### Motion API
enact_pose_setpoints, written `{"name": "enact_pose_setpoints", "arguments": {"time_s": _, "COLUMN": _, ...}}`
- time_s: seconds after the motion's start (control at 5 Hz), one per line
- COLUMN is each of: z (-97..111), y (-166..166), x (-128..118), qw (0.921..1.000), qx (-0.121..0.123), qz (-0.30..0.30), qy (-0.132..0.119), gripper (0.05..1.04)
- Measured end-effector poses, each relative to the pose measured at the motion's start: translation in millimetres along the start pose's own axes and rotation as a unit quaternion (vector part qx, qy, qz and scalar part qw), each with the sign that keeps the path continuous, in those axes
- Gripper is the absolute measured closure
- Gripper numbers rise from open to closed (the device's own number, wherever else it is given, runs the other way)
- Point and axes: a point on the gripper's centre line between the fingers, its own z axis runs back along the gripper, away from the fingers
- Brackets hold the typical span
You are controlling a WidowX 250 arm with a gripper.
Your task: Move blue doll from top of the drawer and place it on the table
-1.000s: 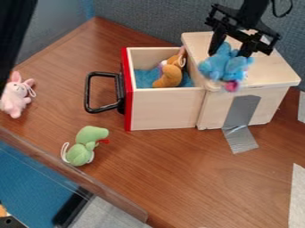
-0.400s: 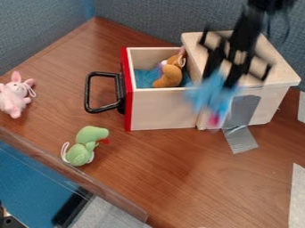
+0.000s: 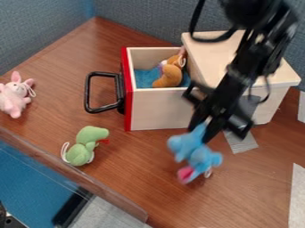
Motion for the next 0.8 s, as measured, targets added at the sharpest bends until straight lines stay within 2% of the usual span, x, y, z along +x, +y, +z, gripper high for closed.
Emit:
{"name": "enact_pose_setpoints", "arguments": {"time_s": 0.2, "z": -17.3, "y": 0.0, "x": -6.5, "qw": 1.0000, "qx": -0.001, "qz": -0.003, "qy": -0.006, "gripper": 0.817}}
{"name": "enact_pose_setpoints", "arguments": {"time_s": 0.4, "z": -16.4, "y": 5.5, "x": -13.7, "qw": 0.9996, "qx": -0.008, "qz": 0.009, "qy": -0.024, "gripper": 0.534}}
{"name": "enact_pose_setpoints", "arguments": {"time_s": 0.6, "z": -4.9, "y": 10.8, "x": -17.7, "qw": 0.9987, "qx": -0.014, "qz": 0.017, "qy": -0.046, "gripper": 0.225}}
{"name": "enact_pose_setpoints", "arguments": {"time_s": 0.8, "z": 16.0, "y": 14.7, "x": -19.8, "qw": 0.9971, "qx": -0.020, "qz": 0.013, "qy": -0.072, "gripper": 0.065}}
